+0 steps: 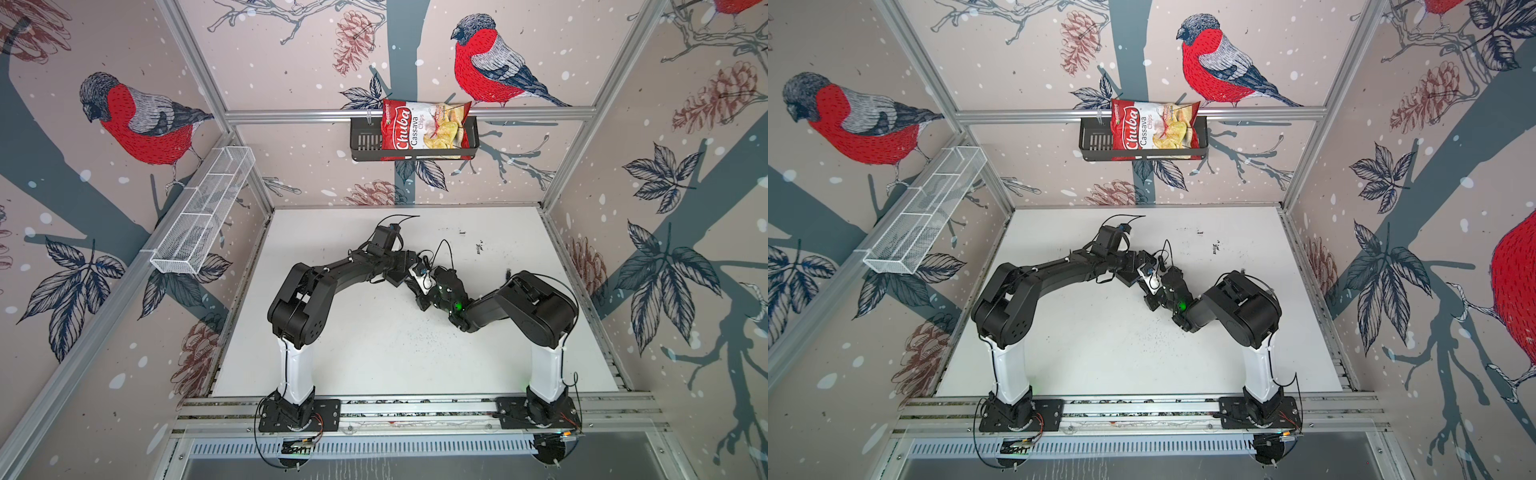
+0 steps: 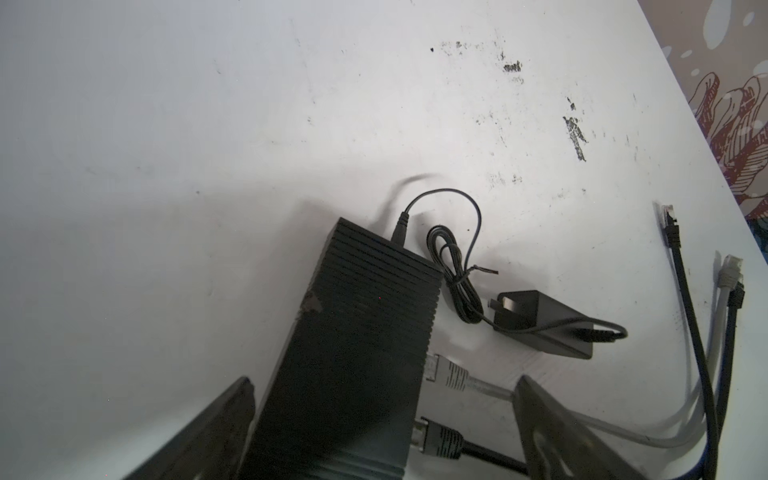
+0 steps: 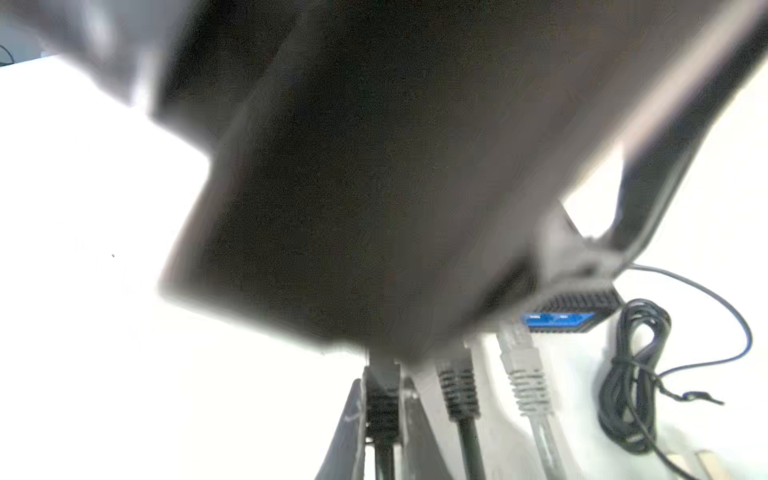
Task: Insert the plug into the switch port
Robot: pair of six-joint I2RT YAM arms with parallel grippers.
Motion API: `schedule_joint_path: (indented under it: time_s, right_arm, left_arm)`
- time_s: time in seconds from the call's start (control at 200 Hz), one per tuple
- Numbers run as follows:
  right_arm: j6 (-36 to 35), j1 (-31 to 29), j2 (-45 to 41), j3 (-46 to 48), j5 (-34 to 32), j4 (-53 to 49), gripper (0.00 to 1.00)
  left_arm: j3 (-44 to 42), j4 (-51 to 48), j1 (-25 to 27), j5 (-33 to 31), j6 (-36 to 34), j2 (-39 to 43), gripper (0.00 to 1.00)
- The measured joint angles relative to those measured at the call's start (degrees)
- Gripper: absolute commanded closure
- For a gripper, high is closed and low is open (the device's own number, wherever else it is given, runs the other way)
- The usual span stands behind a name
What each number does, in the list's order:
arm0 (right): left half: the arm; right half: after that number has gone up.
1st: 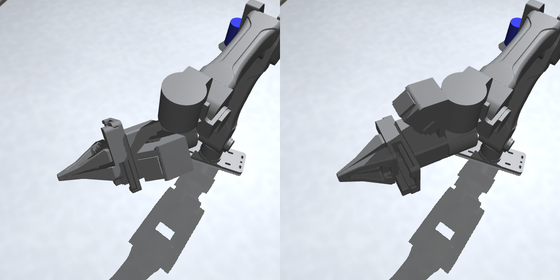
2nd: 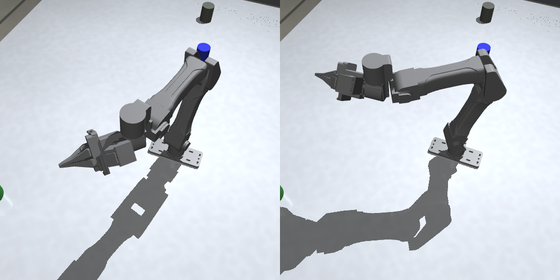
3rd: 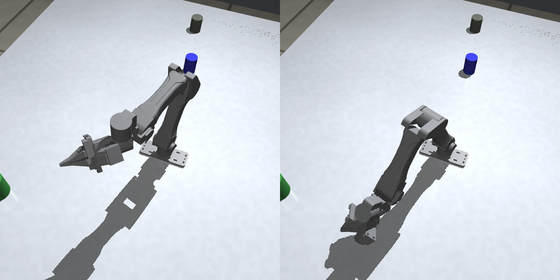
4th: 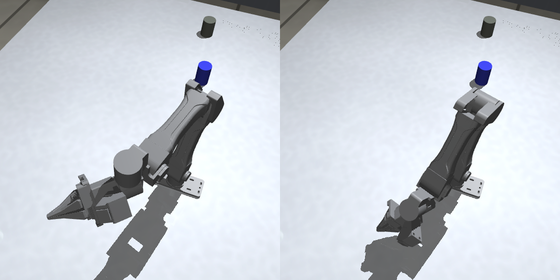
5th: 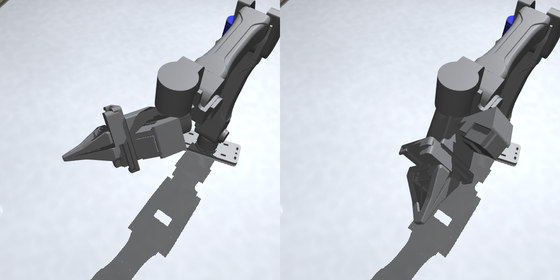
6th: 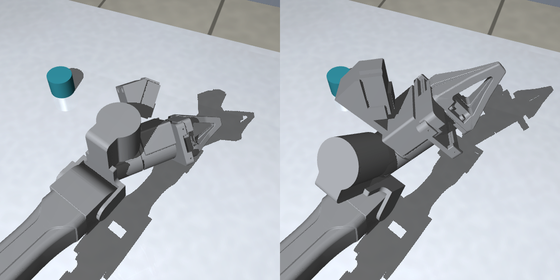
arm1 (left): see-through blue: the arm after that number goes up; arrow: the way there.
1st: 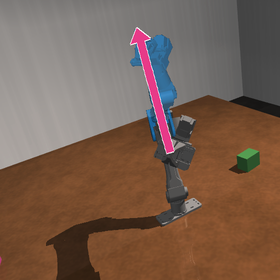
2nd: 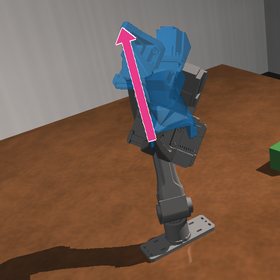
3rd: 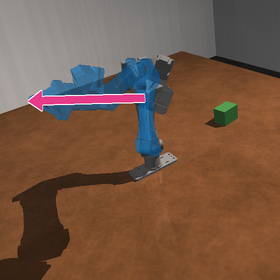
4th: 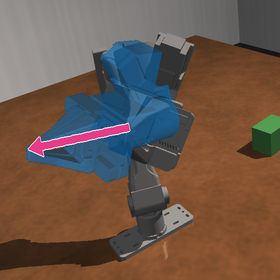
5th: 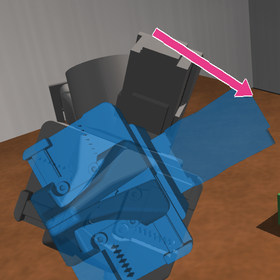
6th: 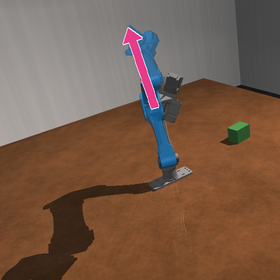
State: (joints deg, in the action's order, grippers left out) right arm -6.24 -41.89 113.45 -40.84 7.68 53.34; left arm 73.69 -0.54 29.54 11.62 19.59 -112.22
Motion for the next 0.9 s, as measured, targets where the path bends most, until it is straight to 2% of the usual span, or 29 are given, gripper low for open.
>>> schedule_joint_path:
  time_s: [0.2,0.44,0.901]
  right_arm:
    - [-0.02,0.15,0.39,0.07,-0.02,-0.90,0.98]
    - [-0.04,0.17,0.83,0.20,-0.02,-0.92,0.98]
    - [-0.02,0.17,1.33,-1.18,-0.46,-1.20,0.98]
  left_arm:
    - [2.67,-0.13,-2.38,-0.42,0.13,-1.60,0.04]
    - [8.92,-2.14,-3.17,-0.87,1.29,-7.23,0.04]
    - [8.17,1.31,-1.90,5.14,7.23,-10.16,0.07]
